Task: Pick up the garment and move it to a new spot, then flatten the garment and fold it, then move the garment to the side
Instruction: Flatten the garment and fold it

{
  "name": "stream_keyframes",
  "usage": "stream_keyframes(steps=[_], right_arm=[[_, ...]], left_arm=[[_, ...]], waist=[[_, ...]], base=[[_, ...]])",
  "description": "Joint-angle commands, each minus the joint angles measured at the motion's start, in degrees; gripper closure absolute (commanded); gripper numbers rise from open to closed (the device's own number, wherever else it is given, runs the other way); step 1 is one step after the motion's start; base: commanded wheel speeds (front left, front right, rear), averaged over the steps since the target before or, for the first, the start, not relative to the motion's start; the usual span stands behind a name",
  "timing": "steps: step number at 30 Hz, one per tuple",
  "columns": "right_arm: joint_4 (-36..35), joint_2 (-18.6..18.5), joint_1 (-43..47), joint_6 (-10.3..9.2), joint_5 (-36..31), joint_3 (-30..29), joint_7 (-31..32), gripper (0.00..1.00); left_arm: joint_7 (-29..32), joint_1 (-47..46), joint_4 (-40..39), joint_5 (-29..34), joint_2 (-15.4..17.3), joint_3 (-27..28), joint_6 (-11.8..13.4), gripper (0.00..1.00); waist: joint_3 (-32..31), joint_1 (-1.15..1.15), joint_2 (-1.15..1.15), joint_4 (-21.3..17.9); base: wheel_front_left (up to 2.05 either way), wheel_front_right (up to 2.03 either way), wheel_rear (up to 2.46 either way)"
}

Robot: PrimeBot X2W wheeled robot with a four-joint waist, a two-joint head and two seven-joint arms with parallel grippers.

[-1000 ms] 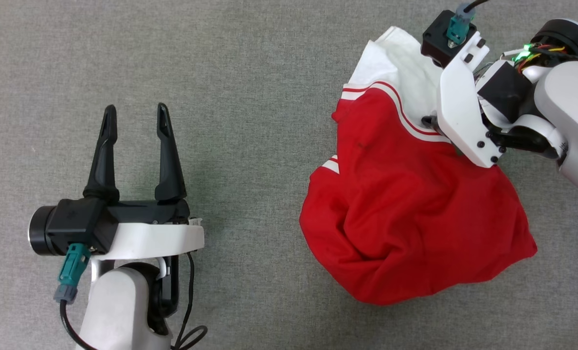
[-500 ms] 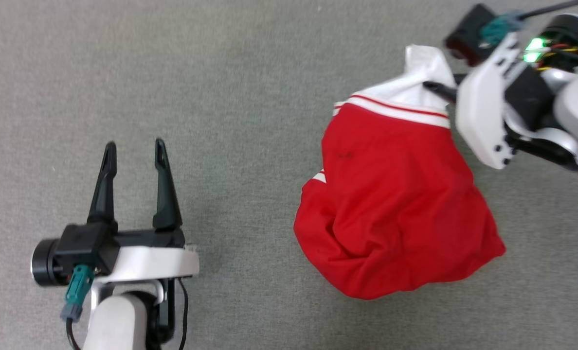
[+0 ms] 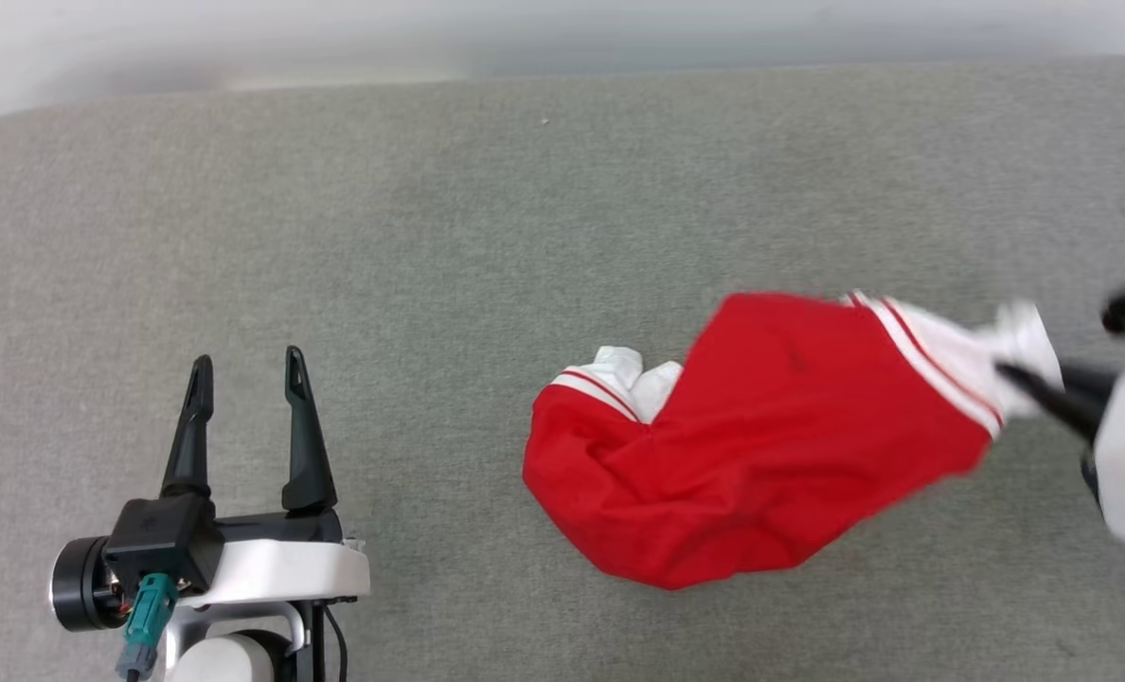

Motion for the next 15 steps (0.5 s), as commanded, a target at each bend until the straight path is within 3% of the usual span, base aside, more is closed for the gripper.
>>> stream_keyframes(steps=[1, 5, 9, 10, 11, 12, 15], right_arm=[[0.5, -0.4, 3.9, -0.04, 1.2, -1.2, -0.9, 1.0], [3.9, -1.1, 14.6, -0.04, 2.2, -4.6, -2.4, 1.0], [7.7, 0.6, 23.6, -0.04, 2.6, -6.9, -2.0, 1.0], [9.1, 2.9, 27.9, -0.03, 2.6, -8.9, -2.6, 1.0], [9.2, 3.7, 28.8, -0.03, 2.5, -10.1, -3.4, 0.81], [9.5, 4.4, 29.5, -0.04, 0.1, -15.0, -7.0, 0.0], [8.6, 5.1, 30.5, -0.04, -3.8, -20.5, -10.9, 0.0]], left_arm=[[-0.1, 0.6, 0.0, 0.3, 0.0, 0.3, -0.1, 0.0], [-0.1, 1.0, 0.2, 0.5, 0.0, 0.3, -0.4, 0.0], [-0.1, 1.0, 0.6, 0.7, 0.0, 0.3, -0.6, 0.0], [-0.1, 1.0, 0.9, 0.7, 0.0, 0.4, -0.7, 0.0], [-0.1, 1.0, 1.1, 0.7, 0.0, 0.4, -0.7, 0.0], [-0.1, 1.5, 1.7, 0.8, 0.0, 0.5, -0.8, 0.0], [-0.1, 1.9, 1.9, 1.0, 0.0, 1.2, -1.0, 0.0]], waist=[[-0.8, 0.0, 0.0, -0.8], [-1.2, 0.0, 0.0, -1.4], [-1.2, 0.0, 0.0, -1.6], [-1.3, 0.0, 0.0, -1.6], [-1.5, 0.0, 0.0, -1.7], [-2.4, 0.0, 0.0, -1.7], [-3.7, 0.0, 0.0, -2.0]], base=[[0.0, 0.0, 0.0], [0.0, 0.0, 0.0], [0.0, 0.0, 0.0], [0.0, 0.0, 0.0], [0.0, 0.0, 0.0], [0.0, 0.0, 0.0], [0.0, 0.0, 0.0]])
